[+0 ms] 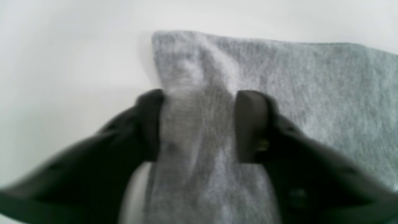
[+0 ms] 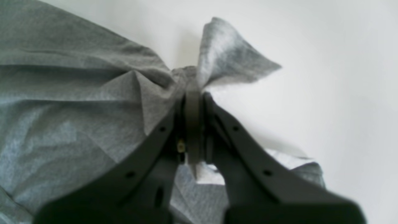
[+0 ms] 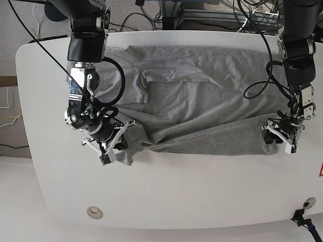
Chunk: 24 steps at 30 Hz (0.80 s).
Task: Fold the T-shirt properly
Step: 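Pull the grasped corners toward the robot with both grippers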
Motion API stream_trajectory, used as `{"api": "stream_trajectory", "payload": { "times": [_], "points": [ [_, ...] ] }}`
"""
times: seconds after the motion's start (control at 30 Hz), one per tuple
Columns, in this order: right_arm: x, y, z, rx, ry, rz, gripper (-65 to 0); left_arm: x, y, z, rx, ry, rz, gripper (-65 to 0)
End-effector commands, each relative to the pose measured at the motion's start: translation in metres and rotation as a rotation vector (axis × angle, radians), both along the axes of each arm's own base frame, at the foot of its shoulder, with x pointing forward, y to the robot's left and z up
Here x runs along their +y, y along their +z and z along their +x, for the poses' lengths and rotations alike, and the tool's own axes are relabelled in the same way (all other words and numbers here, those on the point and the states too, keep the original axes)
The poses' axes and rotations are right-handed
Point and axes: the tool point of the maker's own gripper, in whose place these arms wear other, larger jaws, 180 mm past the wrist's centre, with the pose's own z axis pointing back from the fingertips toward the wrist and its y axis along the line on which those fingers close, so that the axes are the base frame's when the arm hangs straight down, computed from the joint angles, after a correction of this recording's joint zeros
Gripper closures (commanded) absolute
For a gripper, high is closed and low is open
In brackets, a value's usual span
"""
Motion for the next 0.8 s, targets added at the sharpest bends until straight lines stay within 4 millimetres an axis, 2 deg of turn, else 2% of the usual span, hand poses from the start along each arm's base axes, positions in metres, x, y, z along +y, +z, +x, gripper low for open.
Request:
{"api": "stream_trajectory", "payload": {
  "times": [0.0, 0.03, 0.1, 0.33, 0.47, 0.57, 0.67, 0.77],
  "points": [
    [0.000, 0.022, 0.013, -0.071, 0.002, 0.013, 0.0, 0.001, 0.000, 0.000, 0.027, -0.015, 0.012, -10.3],
    [0.000, 0.022, 0.013, -0.070, 0.002, 0.013, 0.0, 0.001, 0.001, 0.000, 0.024, -0.016, 0.011, -4.8],
    [0.000, 0.022, 0.013, -0.070, 0.002, 0.013, 0.0, 0.000, 0.012, 0.007, -0.006, -0.026, 0.023, 0.0],
    [0.000, 0.026, 0.015, -0.079, 0.003, 0.012, 0.0, -0.001, 0.036, 0.020, -0.075, -0.045, 0.049, 0.0],
    [-0.005, 0.046, 0.030, -0.127, -0.006, 0.008, 0.0, -0.002, 0.054, 0.025, -0.125, -0.062, 0.076, 0.0],
    [-0.007, 0.060, 0.039, -0.155, -0.009, 0.001, 0.0, -0.005, 0.076, 0.028, -0.194, -0.082, 0.107, 0.0],
    [-0.007, 0.068, 0.045, -0.171, -0.009, -0.003, 0.0, 0.007, 0.101, 0.023, -0.268, -0.051, 0.130, 0.0],
    [-0.007, 0.074, 0.048, -0.185, -0.010, -0.003, 0.0, 0.014, 0.123, 0.021, -0.270, -0.045, 0.175, 0.0]
  ]
}}
